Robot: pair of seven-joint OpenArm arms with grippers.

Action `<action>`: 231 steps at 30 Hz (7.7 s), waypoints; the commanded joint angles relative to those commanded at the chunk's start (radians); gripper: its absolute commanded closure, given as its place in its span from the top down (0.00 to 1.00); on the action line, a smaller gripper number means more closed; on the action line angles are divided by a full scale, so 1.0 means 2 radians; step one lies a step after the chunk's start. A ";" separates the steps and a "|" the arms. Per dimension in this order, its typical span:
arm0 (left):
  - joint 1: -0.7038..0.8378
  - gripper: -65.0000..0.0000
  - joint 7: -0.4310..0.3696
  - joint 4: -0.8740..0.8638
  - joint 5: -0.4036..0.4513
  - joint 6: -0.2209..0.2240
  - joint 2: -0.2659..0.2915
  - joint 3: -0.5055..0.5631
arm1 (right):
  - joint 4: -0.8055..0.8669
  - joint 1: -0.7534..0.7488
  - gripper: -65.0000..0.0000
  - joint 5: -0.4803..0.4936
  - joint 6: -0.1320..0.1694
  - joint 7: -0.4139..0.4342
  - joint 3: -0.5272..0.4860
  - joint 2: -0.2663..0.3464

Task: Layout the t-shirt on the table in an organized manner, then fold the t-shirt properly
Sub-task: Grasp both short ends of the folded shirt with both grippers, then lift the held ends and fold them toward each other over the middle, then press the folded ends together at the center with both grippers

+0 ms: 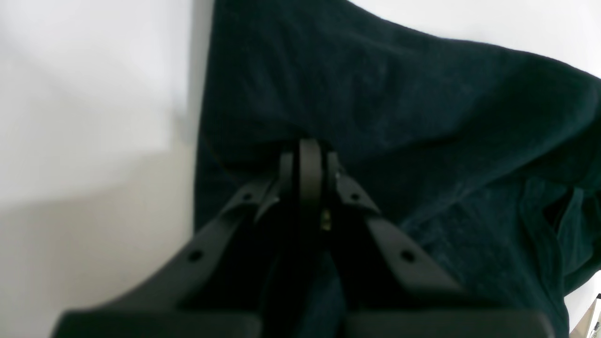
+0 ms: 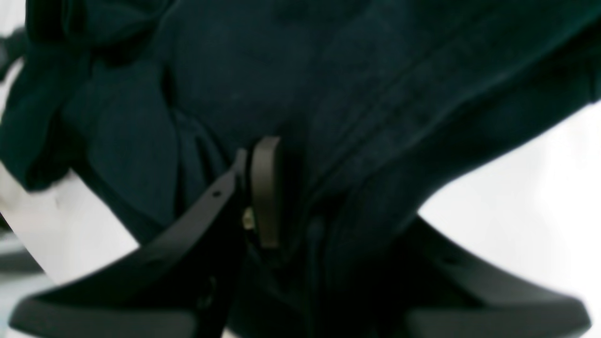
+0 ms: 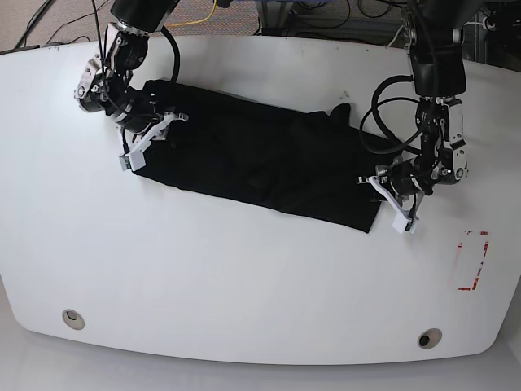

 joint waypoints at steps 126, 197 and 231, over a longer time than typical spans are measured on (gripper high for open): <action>0.067 0.00 0.051 0.130 0.002 -0.014 0.065 0.025 | -0.028 -0.063 0.13 -0.187 0.000 0.253 -0.065 0.095; 0.070 0.00 -0.021 0.062 0.002 0.038 0.134 0.127 | 0.178 -0.040 0.00 -0.007 0.000 0.064 -0.147 -0.047; 0.071 0.00 -0.027 0.064 0.001 0.038 0.150 0.128 | 0.162 -0.023 0.50 -0.019 -0.009 0.068 -0.173 -0.073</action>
